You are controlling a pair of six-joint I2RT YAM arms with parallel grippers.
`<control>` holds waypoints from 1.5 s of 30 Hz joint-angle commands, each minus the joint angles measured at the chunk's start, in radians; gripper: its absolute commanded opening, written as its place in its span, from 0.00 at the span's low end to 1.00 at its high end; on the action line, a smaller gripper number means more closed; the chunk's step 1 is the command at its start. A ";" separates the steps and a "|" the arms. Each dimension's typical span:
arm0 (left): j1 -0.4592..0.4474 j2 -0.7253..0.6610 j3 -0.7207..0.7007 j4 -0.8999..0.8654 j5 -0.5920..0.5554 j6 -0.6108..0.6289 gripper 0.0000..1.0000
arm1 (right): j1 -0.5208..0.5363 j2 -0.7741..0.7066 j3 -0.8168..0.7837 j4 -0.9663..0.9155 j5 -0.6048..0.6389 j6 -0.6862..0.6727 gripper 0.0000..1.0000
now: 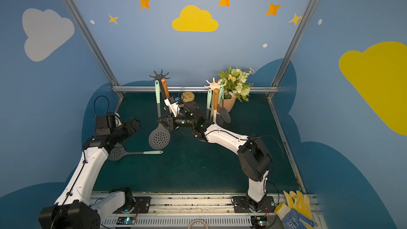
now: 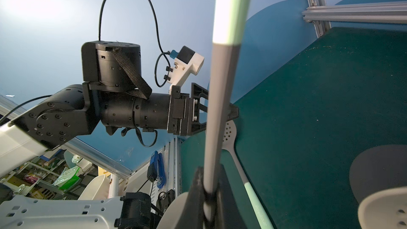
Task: Hang the skimmer on the kitchen utensil rack
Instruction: Hang the skimmer on the rack.
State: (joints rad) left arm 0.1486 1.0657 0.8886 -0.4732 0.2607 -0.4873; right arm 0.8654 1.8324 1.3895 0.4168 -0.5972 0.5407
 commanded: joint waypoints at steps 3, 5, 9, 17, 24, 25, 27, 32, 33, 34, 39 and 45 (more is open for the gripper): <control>0.004 -0.015 -0.012 0.011 0.004 -0.002 1.00 | -0.010 0.017 -0.016 0.085 0.005 0.051 0.00; 0.004 -0.015 -0.013 0.011 0.006 -0.002 1.00 | -0.012 0.026 -0.014 0.095 0.001 0.066 0.00; 0.004 -0.019 -0.014 0.011 0.005 0.000 1.00 | -0.013 0.034 -0.022 0.119 -0.005 0.090 0.00; 0.003 -0.019 -0.016 0.013 0.009 -0.002 1.00 | -0.013 0.034 -0.053 0.149 0.010 0.111 0.00; 0.004 -0.021 -0.017 0.013 0.014 -0.001 1.00 | -0.026 0.056 -0.055 0.204 0.014 0.178 0.00; 0.004 -0.021 -0.018 0.014 0.013 -0.002 1.00 | -0.025 0.057 -0.053 0.207 0.018 0.185 0.00; 0.003 -0.022 -0.018 0.015 0.013 -0.002 1.00 | -0.029 0.060 -0.045 0.202 0.028 0.205 0.00; 0.003 -0.021 -0.019 0.017 0.018 -0.004 1.00 | -0.032 0.068 -0.015 0.172 0.048 0.240 0.00; 0.004 -0.022 -0.019 0.016 0.018 -0.003 1.00 | -0.033 0.072 -0.005 0.153 0.053 0.246 0.00; 0.004 -0.024 -0.019 0.017 0.018 -0.003 1.00 | -0.033 0.073 0.006 0.131 0.059 0.247 0.00; 0.004 -0.027 -0.020 0.021 0.020 -0.004 1.00 | -0.028 0.073 0.032 0.047 0.104 0.267 0.00; 0.004 -0.034 -0.023 0.022 0.021 -0.004 1.00 | -0.023 0.073 0.030 -0.011 0.154 0.276 0.00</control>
State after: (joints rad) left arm 0.1486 1.0477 0.8726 -0.4599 0.2783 -0.4904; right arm 0.8497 1.8858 1.4113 0.5205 -0.5098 0.7540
